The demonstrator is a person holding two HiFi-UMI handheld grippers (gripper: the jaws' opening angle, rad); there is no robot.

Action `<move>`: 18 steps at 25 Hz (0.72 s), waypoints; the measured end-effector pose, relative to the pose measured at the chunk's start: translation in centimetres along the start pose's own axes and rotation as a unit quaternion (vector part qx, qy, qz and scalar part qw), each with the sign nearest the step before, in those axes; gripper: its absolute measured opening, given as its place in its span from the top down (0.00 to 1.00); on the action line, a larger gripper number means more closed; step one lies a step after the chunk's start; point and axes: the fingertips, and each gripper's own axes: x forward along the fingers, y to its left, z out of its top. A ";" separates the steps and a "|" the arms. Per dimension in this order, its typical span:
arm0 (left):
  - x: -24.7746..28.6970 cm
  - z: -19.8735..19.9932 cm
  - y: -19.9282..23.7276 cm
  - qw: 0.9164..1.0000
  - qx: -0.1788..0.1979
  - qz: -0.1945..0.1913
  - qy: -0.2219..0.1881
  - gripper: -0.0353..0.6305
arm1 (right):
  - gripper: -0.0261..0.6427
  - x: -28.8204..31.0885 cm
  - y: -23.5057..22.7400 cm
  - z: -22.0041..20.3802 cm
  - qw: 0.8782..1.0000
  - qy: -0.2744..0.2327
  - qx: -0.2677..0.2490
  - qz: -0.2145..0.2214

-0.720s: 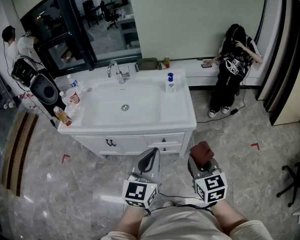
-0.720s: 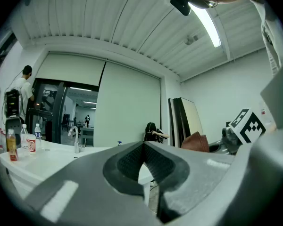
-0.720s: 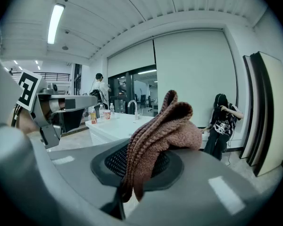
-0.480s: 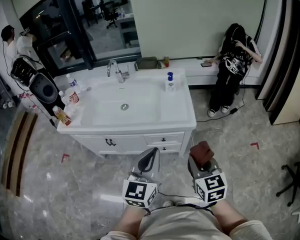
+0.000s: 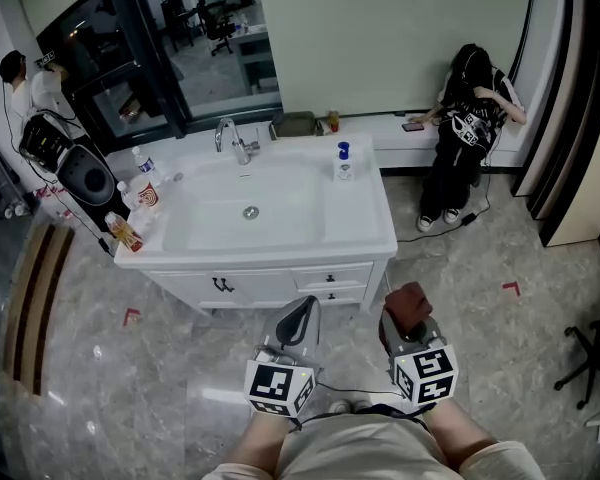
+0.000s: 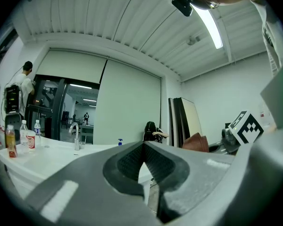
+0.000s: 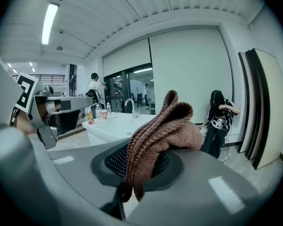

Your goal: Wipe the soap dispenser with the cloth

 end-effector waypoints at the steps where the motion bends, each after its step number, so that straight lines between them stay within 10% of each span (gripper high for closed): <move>1: -0.1 -0.2 0.3 1.000 0.000 0.000 0.001 0.95 | 0.85 0.2 0.1 -0.2 1.000 0.001 0.003 -0.001; 18: 5.3 -3.1 7.1 0.999 -0.001 0.033 0.033 0.95 | 0.84 9.9 -3.3 0.3 0.999 0.018 0.021 0.019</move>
